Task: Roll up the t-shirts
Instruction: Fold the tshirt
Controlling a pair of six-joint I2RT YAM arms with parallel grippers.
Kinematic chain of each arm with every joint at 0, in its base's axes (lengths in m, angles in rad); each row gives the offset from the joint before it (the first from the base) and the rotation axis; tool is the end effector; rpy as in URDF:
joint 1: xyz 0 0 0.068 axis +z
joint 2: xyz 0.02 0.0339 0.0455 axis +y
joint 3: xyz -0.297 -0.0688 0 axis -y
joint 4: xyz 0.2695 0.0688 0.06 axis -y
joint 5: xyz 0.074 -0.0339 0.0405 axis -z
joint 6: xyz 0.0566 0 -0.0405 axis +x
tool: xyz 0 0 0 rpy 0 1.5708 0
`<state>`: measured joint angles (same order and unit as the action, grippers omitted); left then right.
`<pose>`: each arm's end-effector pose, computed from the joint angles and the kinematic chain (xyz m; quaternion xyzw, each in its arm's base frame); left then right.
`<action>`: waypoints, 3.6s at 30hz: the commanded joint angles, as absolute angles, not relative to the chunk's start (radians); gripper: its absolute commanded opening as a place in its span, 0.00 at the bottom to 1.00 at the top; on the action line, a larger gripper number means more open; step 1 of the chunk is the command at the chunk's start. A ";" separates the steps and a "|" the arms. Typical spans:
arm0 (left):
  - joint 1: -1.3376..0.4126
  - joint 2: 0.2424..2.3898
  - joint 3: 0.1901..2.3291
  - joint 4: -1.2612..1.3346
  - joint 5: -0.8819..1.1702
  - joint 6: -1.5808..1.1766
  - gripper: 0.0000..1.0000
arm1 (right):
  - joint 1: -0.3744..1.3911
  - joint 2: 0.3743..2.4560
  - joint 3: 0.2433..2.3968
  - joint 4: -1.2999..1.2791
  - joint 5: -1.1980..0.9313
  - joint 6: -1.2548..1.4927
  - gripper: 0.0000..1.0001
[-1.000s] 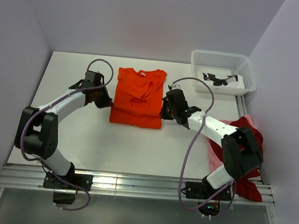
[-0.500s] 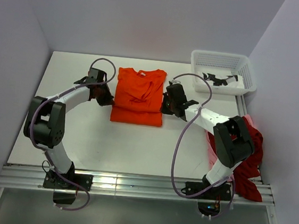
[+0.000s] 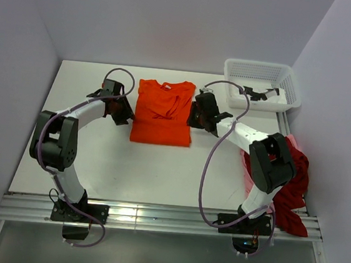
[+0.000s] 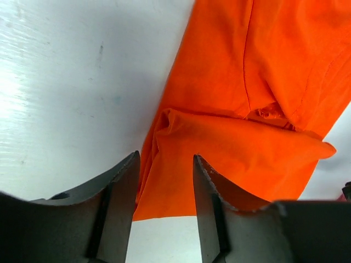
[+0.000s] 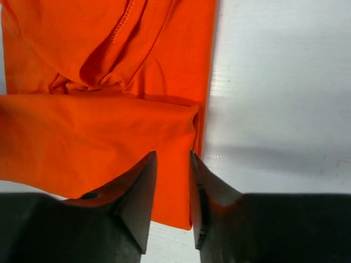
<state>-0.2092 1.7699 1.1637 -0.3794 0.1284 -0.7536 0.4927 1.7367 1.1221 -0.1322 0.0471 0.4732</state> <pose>0.3959 -0.0915 0.1919 -0.2391 0.9253 -0.1877 0.2267 0.3710 0.1961 0.2114 0.0005 0.9161 0.1668 0.3646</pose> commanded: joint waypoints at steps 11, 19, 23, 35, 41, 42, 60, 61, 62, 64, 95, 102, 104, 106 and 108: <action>-0.244 1.549 1.125 -0.273 0.159 -0.735 0.43 | 0.494 1.618 1.039 -0.003 -0.118 0.526 0.30; -0.255 1.640 1.032 -0.117 0.293 -0.768 0.37 | 0.494 1.718 1.002 0.132 -0.186 0.598 0.24; -0.255 1.684 1.008 -0.110 0.264 -0.776 0.33 | 0.494 1.750 0.990 0.098 -0.097 0.623 0.19; -0.273 1.646 0.818 -0.009 0.169 -0.787 0.32 | 0.509 1.729 0.829 0.136 -0.035 0.633 0.19; -0.313 1.628 0.753 0.017 0.129 -0.790 0.33 | 0.515 1.680 0.734 0.149 -0.006 0.663 0.18; -0.331 1.618 0.749 0.012 0.121 -0.788 0.33 | 0.518 1.668 0.720 0.155 -0.002 0.669 0.18; -0.518 1.198 0.542 -0.175 0.005 -0.856 0.35 | 0.659 1.172 0.417 0.040 0.188 0.813 0.16; -0.522 1.172 0.534 -0.193 0.005 -0.854 0.37 | 0.687 1.154 0.402 0.022 0.199 0.831 0.16; -0.523 1.160 0.532 -0.201 0.006 -0.856 0.38 | 0.699 1.137 0.396 0.012 0.207 0.839 0.17; -0.529 1.131 0.529 -0.230 -0.035 -0.857 0.44 | 0.732 1.088 0.387 0.000 0.254 0.853 0.23; -0.733 0.926 0.199 0.208 -0.319 -0.963 0.86 | 1.038 0.957 0.156 0.239 0.713 0.879 0.66; -0.851 1.092 0.172 0.363 -0.480 -0.994 0.90 | 1.055 0.993 0.172 0.204 0.758 0.931 0.69; -0.894 1.149 0.157 0.412 -0.495 -1.002 0.90 | 1.068 0.982 0.160 0.201 0.767 0.959 0.70; -0.908 1.184 0.161 0.413 -0.514 -1.012 0.89 | 1.090 0.945 0.141 0.181 0.804 0.989 0.71; -0.914 1.186 0.176 0.400 -0.515 -1.000 0.99 | 1.103 0.898 0.109 0.198 0.819 0.994 0.71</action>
<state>-0.8993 1.1572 0.1902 0.4286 -0.4782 -0.9855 1.0813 0.9489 0.1413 0.1879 0.7227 0.9440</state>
